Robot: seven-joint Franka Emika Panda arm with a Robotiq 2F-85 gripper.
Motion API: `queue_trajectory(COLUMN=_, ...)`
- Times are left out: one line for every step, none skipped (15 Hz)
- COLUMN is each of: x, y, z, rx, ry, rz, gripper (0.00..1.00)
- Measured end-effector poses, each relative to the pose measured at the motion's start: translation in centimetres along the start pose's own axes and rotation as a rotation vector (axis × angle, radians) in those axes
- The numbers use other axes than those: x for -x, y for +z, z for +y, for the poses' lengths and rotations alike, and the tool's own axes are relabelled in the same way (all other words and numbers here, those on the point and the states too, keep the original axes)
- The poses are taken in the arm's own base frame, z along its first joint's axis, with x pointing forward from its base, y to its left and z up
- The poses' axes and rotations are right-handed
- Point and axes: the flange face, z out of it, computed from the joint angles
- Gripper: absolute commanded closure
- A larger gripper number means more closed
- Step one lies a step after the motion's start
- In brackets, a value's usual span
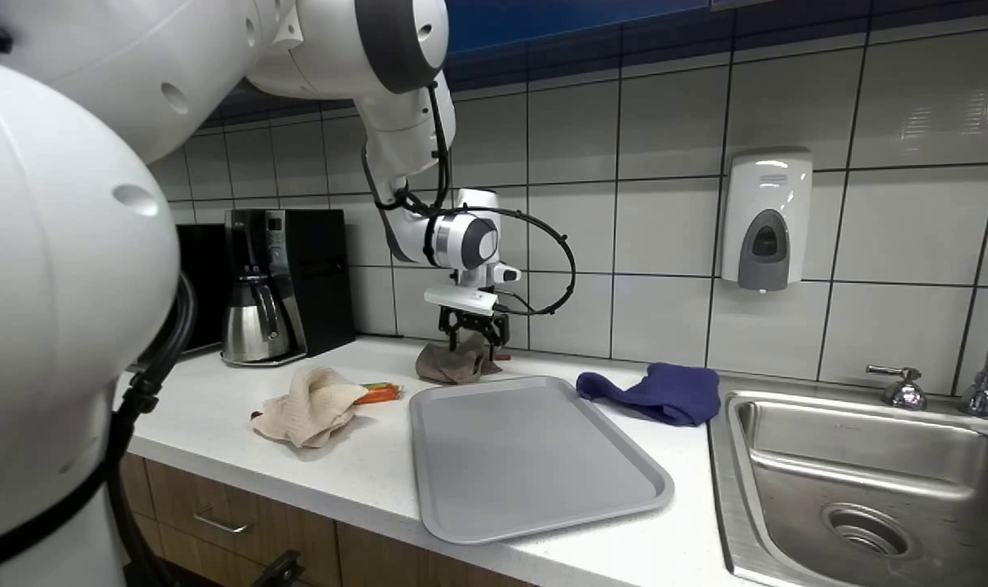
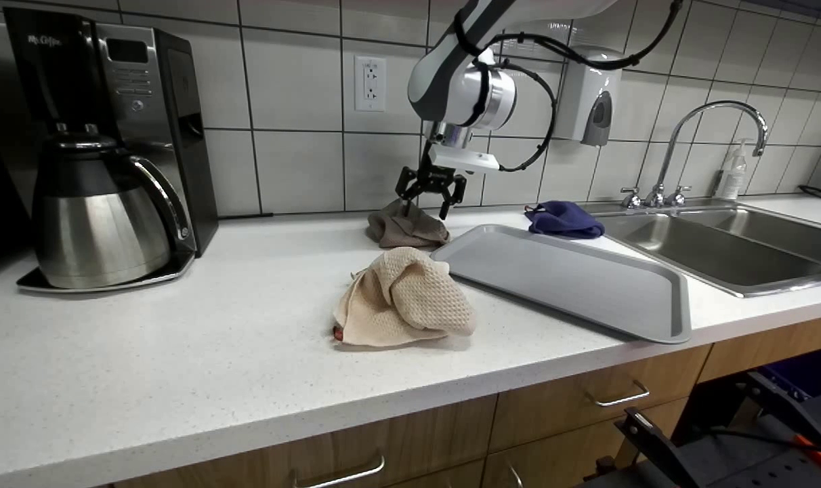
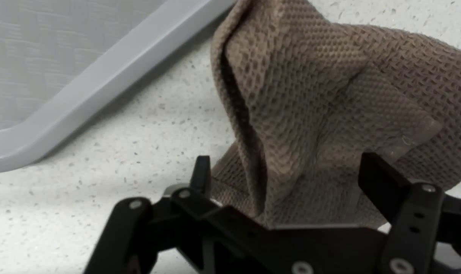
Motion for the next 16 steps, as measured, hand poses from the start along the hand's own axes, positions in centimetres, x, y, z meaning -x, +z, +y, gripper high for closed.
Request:
queue_trajectory(x=0.0, y=-0.1, z=0.1, rx=0.001, ry=0.002, rz=0.0, gripper=0.0)
queue_trajectory(x=0.1, y=-0.2, z=0.2, rx=0.001, ry=0.003, rz=0.0, gripper=0.0)
queue_trajectory(x=0.1, y=-0.3, z=0.3, rx=0.001, ry=0.004, rz=-0.001, gripper=0.0)
queue_trajectory(x=0.3, y=-0.4, z=0.3, rx=0.002, ry=0.005, rz=-0.001, gripper=0.0)
queue_trajectory(x=0.4, y=-0.6, z=0.3, rx=0.002, ry=0.005, rz=-0.003, gripper=0.0)
queue_trajectory(x=0.6, y=-0.8, z=0.3, rx=0.003, ry=0.005, rz=-0.005, gripper=0.0)
queue_trajectory(x=0.9, y=-1.0, z=0.3, rx=0.003, ry=0.004, rz=-0.008, gripper=0.0)
queue_trajectory(x=1.2, y=-1.2, z=0.2, rx=0.004, ry=0.004, rz=-0.011, gripper=0.0)
queue_trajectory(x=1.6, y=-1.4, z=0.2, rx=0.005, ry=0.003, rz=-0.015, gripper=0.0)
queue_trajectory(x=1.9, y=-1.6, z=0.1, rx=0.006, ry=0.003, rz=-0.019, gripper=0.0)
queue_trajectory(x=2.3, y=-1.9, z=0.1, rx=0.007, ry=0.002, rz=-0.024, gripper=0.0)
queue_trajectory(x=2.8, y=-2.1, z=0.0, rx=0.008, ry=0.002, rz=-0.028, gripper=0.0)
queue_trajectory(x=3.2, y=-2.4, z=0.0, rx=0.009, ry=0.001, rz=-0.032, gripper=0.0)
queue_trajectory(x=3.6, y=-2.7, z=0.0, rx=0.01, ry=0.001, rz=-0.035, gripper=0.0)
queue_trajectory(x=4.0, y=-3.0, z=-0.1, rx=0.011, ry=0.0, rz=-0.039, gripper=0.0)
queue_trajectory(x=4.4, y=-3.3, z=-0.1, rx=0.012, ry=0.0, rz=-0.042, gripper=0.0)
